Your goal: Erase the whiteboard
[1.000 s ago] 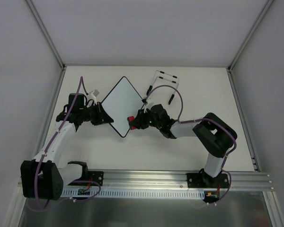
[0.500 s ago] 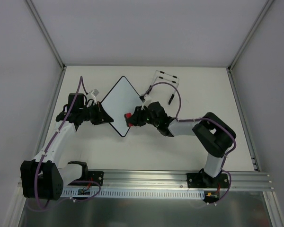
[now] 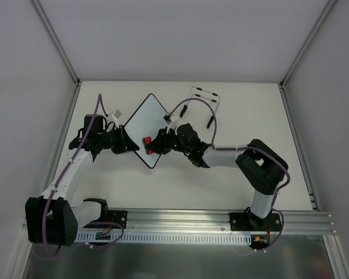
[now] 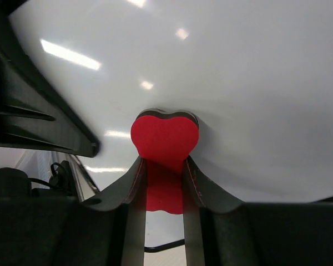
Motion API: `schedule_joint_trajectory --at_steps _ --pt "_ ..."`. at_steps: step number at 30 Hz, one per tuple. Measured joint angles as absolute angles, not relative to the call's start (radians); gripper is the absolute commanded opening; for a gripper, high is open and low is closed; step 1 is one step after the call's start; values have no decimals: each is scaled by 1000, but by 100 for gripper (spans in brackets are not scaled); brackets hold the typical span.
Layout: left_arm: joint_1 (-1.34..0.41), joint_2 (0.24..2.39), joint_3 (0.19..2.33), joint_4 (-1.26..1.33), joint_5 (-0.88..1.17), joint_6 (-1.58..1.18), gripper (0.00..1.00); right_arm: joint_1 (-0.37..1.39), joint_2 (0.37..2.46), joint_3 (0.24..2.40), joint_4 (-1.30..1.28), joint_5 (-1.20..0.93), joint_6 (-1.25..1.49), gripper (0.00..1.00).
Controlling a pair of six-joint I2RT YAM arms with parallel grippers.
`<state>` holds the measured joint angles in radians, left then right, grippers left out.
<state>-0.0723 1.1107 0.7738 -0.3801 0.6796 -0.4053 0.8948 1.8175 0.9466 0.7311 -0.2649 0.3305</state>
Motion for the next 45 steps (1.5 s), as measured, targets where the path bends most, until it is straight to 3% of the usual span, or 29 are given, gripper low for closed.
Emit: schedule_joint_trajectory --at_steps 13,26,29,32,35,39,42,45 --pt "-83 1111 774 -392 739 -404 0 683 1777 717 620 -137 321 1" --pt "-86 1110 777 -405 750 -313 0 742 1515 709 179 137 133 5" --pt "-86 1110 779 -406 748 -284 0 746 1511 706 91 174 126 9" --pt "-86 1110 785 -406 747 -248 0 749 1511 707 2 192 126 18" --pt "-86 1110 803 -407 747 -207 0 752 1512 718 -33 193 125 35" --pt "-86 1110 836 -407 755 -154 0 752 1512 726 -71 179 113 71" --pt "-86 1110 866 -407 769 -119 0 752 1509 731 -82 152 84 85" --pt "-86 1110 892 -406 797 -91 0 737 1486 731 -96 120 40 92"
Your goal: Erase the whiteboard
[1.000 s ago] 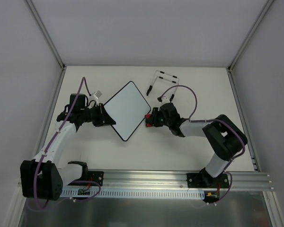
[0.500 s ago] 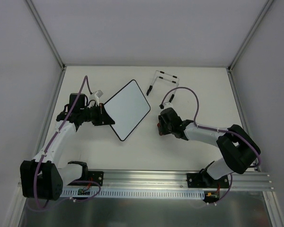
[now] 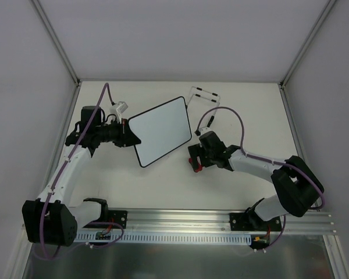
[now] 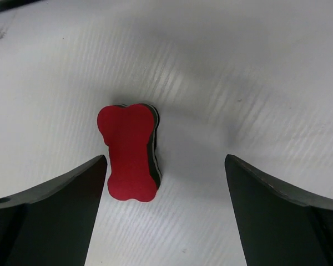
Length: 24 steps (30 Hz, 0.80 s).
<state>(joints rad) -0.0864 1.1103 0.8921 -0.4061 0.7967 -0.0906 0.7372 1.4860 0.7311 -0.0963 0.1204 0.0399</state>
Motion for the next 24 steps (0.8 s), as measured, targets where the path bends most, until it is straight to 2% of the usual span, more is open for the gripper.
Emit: schedule_joint_trajectory --at_steps 6,12,18,24 --pt "-86 1110 910 -406 849 -54 0 589 1344 740 -117 -51 -88 97" --pt "-86 1111 920 -407 902 -11 0 405 1305 875 -140 -348 -235 96" --pt "-86 1113 953 -407 981 22 0 253 1405 1105 -158 -640 -323 93" --pt "-87 1121 979 -405 1055 40 0 191 1559 1258 -190 -860 -370 93"
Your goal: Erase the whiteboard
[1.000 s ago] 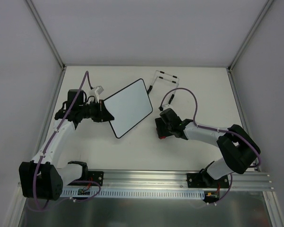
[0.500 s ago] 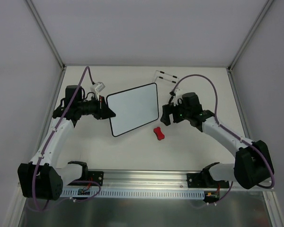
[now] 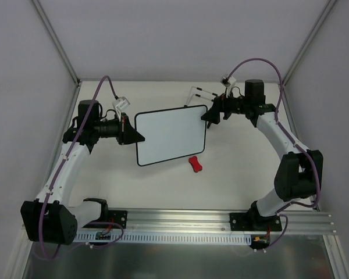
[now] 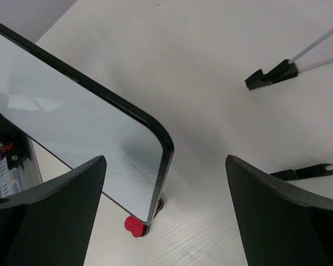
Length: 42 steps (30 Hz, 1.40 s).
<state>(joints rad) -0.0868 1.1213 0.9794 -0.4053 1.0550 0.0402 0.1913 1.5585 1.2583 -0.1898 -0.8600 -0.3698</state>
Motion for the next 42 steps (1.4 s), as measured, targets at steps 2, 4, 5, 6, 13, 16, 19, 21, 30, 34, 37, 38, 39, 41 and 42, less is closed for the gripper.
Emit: schedule_joint_trajectory --at_steps 2,4,5,6,13,16,19,21,30,34,37,38,39,41,42 --pt "-87 1125 980 -406 1074 41 0 186 1599 1278 -199 -928 -377 92" --pt "-88 1126 980 -406 1088 42 0 186 1627 1288 -214 -986 -381 89" --pt "-91 1126 981 -406 1092 41 0 186 1637 1293 -220 -1015 -382 88" --pt "-93 1126 981 -406 1097 42 0 186 1645 1298 -224 -1043 -383 85" --pt "-93 1127 984 -406 1122 42 0 176 1659 1313 -234 -1209 -387 70" --pt "-93 1133 984 -406 1126 43 0 162 1659 1316 -234 -1268 -386 63" --pt "-93 1142 984 -406 1131 44 0 151 1660 1317 -236 -1305 -386 56" --pt "-93 1147 984 -405 1145 46 0 145 1660 1317 -236 -1323 -386 48" --pt "-83 1158 986 -398 1171 68 0 119 1662 1316 -247 -1462 -394 0" --pt "-79 1166 986 -396 1182 73 25 113 1662 1317 -244 -1528 -398 0" --pt "-80 1173 986 -381 1160 72 62 114 1662 1316 -249 -1539 -392 0" --pt "-84 1176 986 -379 1154 72 69 116 1662 1316 -250 -1532 -395 0" --pt "-87 1179 986 -378 1149 70 75 116 1662 1317 -249 -1525 -395 0" --pt "-93 1182 986 -375 1144 67 83 113 1662 1317 -250 -1517 -396 0" --pt "-93 1184 986 -373 1143 67 87 112 1662 1317 -249 -1514 -397 0"
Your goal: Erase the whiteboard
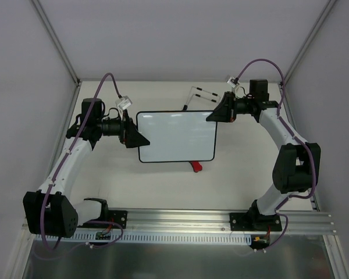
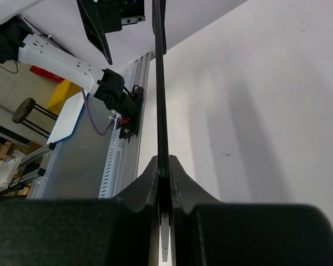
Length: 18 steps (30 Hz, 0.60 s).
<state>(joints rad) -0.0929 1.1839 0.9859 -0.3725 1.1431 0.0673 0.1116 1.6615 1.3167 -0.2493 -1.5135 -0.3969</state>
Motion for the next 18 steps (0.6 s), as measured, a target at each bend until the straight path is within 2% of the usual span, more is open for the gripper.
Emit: schedule_joint_trajectory --at_steps 1,2,9,18 --pt "-93 1186 986 -371 1140 67 96 109 1662 1316 -250 -1511 -397 0" --pt "-93 1188 986 -369 1134 67 99 106 1662 1317 -250 -1507 -396 0" --pt "-90 1192 986 -357 976 37 99 73 1647 1319 -252 -1452 -398 0" --pt "-77 1118 942 -349 520 -106 99 6 1645 1414 -252 -1308 -410 0"
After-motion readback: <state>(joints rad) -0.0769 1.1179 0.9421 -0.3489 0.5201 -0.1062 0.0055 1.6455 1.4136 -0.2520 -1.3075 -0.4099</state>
